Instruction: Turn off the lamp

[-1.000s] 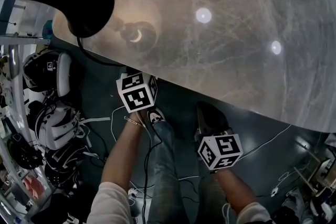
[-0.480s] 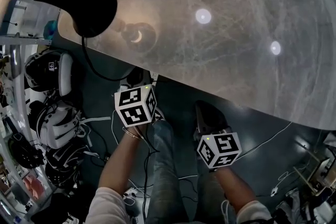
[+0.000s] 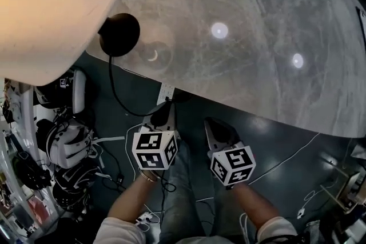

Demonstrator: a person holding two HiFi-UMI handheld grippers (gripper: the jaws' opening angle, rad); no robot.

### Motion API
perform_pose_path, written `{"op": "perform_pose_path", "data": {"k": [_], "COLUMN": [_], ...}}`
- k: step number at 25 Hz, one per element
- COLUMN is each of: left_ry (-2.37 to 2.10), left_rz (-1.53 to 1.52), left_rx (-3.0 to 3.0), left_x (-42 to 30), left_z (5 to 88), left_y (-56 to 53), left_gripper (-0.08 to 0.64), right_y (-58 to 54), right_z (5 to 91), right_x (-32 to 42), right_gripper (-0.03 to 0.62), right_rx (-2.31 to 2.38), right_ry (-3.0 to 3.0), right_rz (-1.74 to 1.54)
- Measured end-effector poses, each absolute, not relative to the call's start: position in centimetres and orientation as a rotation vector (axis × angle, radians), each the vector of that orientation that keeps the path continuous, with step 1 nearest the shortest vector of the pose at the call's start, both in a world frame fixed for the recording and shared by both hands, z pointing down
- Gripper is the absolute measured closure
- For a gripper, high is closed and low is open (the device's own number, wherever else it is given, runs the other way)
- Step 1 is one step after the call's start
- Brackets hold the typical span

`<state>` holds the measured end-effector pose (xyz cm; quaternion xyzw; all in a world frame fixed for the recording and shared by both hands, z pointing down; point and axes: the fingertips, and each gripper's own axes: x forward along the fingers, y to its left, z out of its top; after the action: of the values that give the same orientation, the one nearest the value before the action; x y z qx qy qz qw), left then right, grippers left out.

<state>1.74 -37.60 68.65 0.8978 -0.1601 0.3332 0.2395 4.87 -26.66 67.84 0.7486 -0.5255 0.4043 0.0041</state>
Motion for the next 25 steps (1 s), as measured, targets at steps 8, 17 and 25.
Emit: {"op": "perform_pose_path", "data": {"k": [8,17,25], "left_ry": [-0.269,-0.208,-0.180], "left_rz": [0.869,0.824,0.823], "left_rx": [2.530,2.534,2.511], "left_x": [2.4,1.5,1.7], "left_z": [61.2,58.5,58.9], "left_y": [-35.2,-34.8,-34.4], "left_gripper": [0.537,0.537,0.537], "right_y": [-28.1,-29.5,-31.1], "right_z": [64.3,63.3,63.8], "right_x": [3.3,2.9,2.8], "right_gripper": [0.592,0.589,0.479], "right_rx": [2.306,2.345,2.311], "right_ry": [-1.707,-1.748,-1.762], "right_rz": [1.211,1.190,1.168]}}
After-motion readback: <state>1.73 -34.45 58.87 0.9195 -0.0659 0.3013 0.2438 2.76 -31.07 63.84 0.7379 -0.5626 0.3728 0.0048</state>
